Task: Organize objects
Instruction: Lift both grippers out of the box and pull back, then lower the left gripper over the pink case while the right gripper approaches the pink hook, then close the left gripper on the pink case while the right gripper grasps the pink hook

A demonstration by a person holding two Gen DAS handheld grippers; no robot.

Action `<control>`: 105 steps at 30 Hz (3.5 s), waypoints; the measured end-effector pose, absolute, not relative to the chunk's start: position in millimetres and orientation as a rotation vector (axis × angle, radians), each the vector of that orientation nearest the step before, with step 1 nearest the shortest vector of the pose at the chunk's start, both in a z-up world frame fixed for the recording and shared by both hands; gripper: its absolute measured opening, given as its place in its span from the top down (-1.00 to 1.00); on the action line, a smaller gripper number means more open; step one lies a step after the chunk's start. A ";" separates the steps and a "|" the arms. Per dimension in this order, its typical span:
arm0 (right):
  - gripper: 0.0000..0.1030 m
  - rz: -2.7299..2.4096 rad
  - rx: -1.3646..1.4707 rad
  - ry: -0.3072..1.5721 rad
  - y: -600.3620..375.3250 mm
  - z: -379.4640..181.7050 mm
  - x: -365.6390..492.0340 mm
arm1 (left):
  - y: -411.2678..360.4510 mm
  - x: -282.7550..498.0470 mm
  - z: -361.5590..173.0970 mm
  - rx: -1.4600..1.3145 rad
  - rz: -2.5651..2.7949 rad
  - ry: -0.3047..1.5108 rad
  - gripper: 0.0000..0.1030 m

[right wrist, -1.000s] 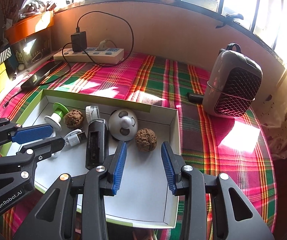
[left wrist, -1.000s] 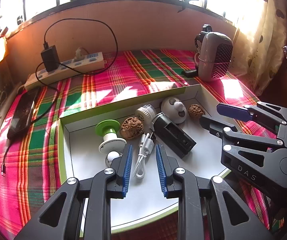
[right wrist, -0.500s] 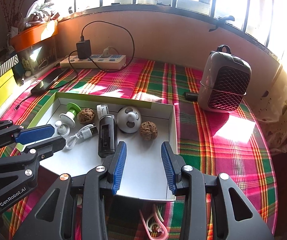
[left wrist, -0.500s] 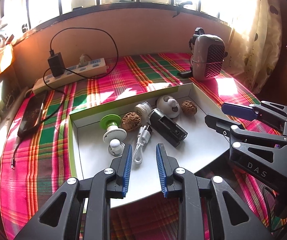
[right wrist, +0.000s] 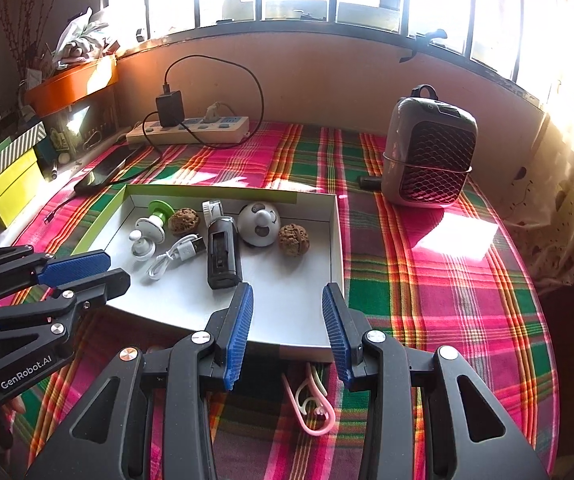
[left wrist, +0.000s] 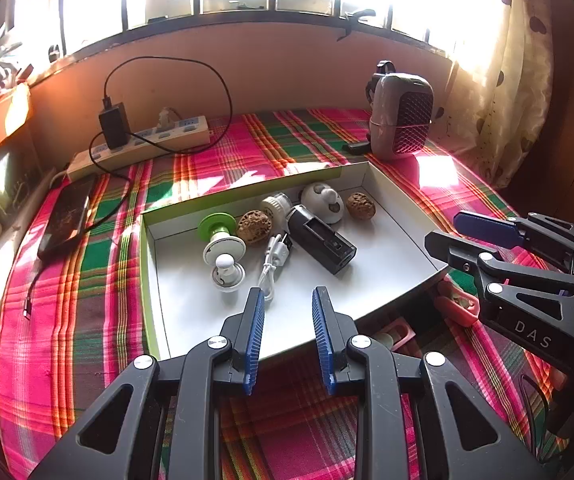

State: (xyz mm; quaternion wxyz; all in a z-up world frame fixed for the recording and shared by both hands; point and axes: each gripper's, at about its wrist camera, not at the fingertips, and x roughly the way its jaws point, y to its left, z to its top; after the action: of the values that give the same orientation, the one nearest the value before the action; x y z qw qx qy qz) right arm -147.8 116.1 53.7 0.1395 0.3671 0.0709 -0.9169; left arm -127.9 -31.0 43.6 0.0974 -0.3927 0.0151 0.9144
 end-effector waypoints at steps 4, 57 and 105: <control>0.27 -2.663 1.074 0.181 125.4 51.9 -140.9 | -35.6 -121.1 43.4 -1.161 2.693 0.005 0.56; 0.17 -2.526 1.212 0.076 169.2 9.3 -115.6 | 30.4 -111.1 12.5 -1.236 2.429 0.121 0.38; 0.41 -2.481 1.186 0.252 156.9 6.5 -132.5 | 34.1 -123.6 7.1 -1.269 2.525 0.121 0.62</control>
State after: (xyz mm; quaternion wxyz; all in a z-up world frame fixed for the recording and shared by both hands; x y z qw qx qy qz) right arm -132.5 156.9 6.5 0.1889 0.4219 0.0898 -0.8822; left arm -123.6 34.1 7.1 0.1560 -0.4431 0.0422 0.8818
